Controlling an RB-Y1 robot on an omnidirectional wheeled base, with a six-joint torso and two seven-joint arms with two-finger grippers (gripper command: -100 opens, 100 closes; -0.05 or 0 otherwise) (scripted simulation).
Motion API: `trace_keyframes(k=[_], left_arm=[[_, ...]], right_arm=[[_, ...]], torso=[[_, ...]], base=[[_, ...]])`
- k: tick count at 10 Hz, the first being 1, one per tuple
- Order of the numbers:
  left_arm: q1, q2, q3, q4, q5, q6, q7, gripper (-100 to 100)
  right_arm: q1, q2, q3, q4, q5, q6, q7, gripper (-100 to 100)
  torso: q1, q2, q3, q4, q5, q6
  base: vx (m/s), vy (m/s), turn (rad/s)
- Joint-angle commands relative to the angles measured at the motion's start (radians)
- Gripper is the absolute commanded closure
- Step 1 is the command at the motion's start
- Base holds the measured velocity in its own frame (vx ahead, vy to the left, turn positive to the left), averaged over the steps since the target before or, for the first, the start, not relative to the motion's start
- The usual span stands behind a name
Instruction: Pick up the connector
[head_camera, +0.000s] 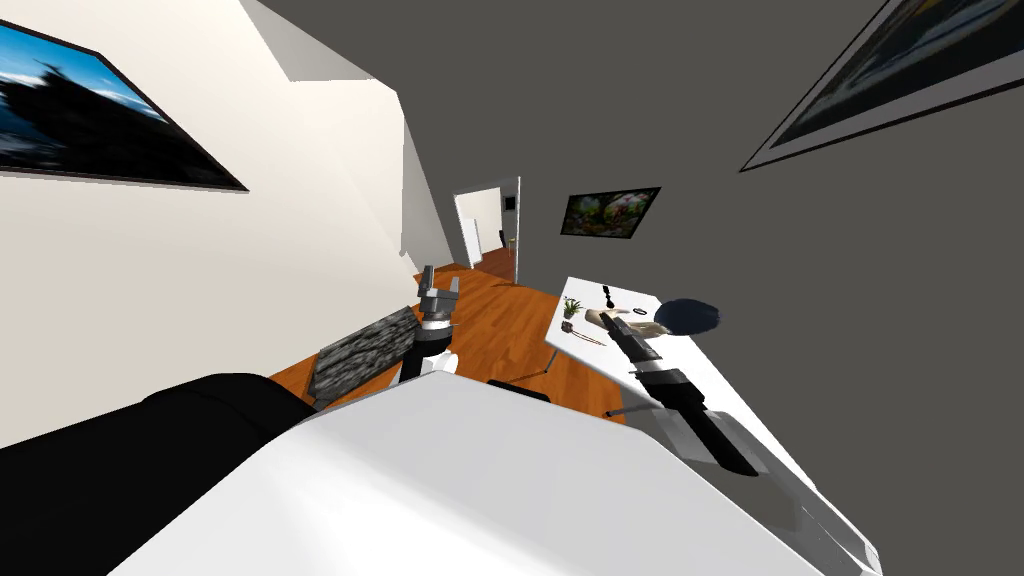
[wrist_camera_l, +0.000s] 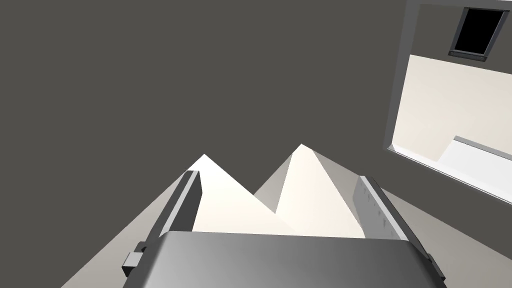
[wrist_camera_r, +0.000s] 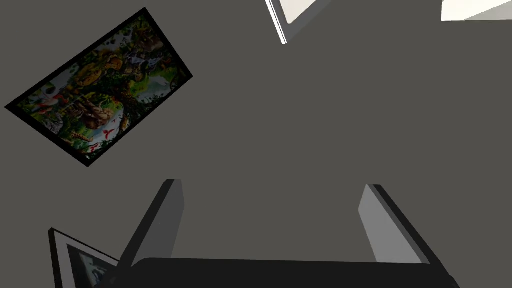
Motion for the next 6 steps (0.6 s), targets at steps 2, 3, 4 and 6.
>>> trace_keyframes(k=[2, 3, 4, 6], left_arm=[[0.000, 0.000, 0.000, 0.000, 0.000, 0.000, 0.000, 0], [0.000, 0.000, 0.000, 0.000, 0.000, 0.000, 0.000, 0], [0.000, 0.000, 0.000, 0.000, 0.000, 0.000, 0.000, 0], [0.000, 0.000, 0.000, 0.000, 0.000, 0.000, 0.000, 0]], right_arm=[[-0.004, -0.062, 0.003, 0.037, 0.036, 0.008, 0.036, -100], [-0.006, -0.099, 0.005, 0.062, 0.061, 0.016, 0.060, -100], [-0.006, -0.132, 0.008, 0.090, 0.089, 0.024, 0.084, -100], [-0.002, -0.197, 0.015, 0.149, 0.148, 0.044, 0.134, -100]], torso=[[0.001, -0.001, -0.001, 0.000, 0.000, 0.000], [0.000, -0.001, 0.000, 0.000, 0.000, 0.001], [0.000, 0.000, 0.000, 0.000, 0.000, 0.000], [0.003, -0.002, -0.001, -0.001, 0.001, 0.000]], base=[[0.062, 0.081, 0.139], [0.049, 0.072, 0.102], [0.066, 0.100, 0.195], [0.080, 0.128, 0.159]])
